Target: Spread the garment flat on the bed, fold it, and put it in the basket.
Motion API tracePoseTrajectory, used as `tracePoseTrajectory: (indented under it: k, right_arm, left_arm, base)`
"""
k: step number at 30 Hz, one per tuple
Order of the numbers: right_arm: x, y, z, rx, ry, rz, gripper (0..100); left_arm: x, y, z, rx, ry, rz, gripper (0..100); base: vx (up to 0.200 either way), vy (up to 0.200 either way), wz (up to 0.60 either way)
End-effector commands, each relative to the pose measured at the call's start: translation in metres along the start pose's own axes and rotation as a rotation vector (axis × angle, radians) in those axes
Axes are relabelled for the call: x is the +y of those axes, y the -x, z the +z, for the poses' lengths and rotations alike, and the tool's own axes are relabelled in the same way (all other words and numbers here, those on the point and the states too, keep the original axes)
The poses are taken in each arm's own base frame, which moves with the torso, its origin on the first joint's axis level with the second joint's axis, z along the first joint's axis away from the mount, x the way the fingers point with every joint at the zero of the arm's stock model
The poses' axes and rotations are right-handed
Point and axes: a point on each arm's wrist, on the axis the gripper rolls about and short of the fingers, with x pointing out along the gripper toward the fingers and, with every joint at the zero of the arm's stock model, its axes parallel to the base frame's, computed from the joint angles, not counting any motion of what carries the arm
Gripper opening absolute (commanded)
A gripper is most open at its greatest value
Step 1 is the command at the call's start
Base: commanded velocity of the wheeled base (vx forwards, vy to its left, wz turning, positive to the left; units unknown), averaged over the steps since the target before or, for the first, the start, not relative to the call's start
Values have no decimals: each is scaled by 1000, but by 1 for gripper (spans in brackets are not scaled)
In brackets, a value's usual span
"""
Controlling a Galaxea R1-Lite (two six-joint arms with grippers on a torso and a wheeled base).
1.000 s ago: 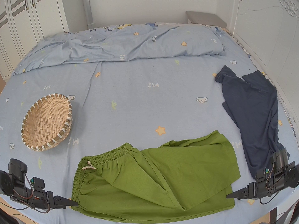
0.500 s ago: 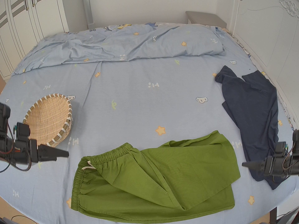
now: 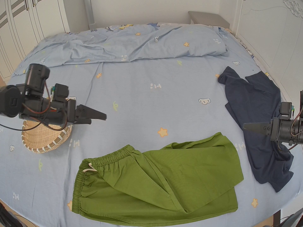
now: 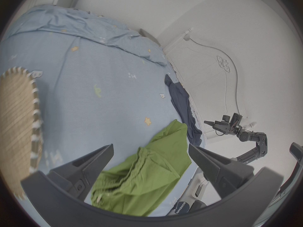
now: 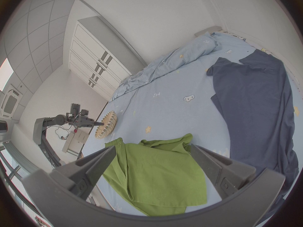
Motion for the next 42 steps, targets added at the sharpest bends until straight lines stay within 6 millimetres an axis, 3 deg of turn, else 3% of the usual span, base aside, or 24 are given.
tracePoseTrajectory:
  k: [1,2,5,21,37,38,42]
  right_arm:
    - [2,-13,-1,46,11,30,100]
    - [-1,-16,-1,53,7,24,100]
    - [-1,-17,-1,54,7,27,100]
    - [2,-19,-3,65,11,38,100]
    - [3,-23,-5,83,10,48,100]
    - [2,-24,-6,87,7,47,100]
    - [2,-25,-6,89,6,47,100]
  left_arm:
    - [14,-60,9,86,-15,-35,100]
    - [19,-78,5,123,-37,-14,100]
    - [27,-89,1,147,-68,26,100]
    - [16,-114,-21,245,-84,-14,100]
    - [20,-114,-37,298,-116,-19,100]
    - [19,-114,-38,301,-119,-21,0]
    - [21,-116,-41,314,-127,-23,0]
  base:
    - [0,0,0]
    - [0,0,0]
    - [0,0,0]
    - [0,0,0]
    - [0,0,0]
    - [0,0,0]
    - [0,0,0]
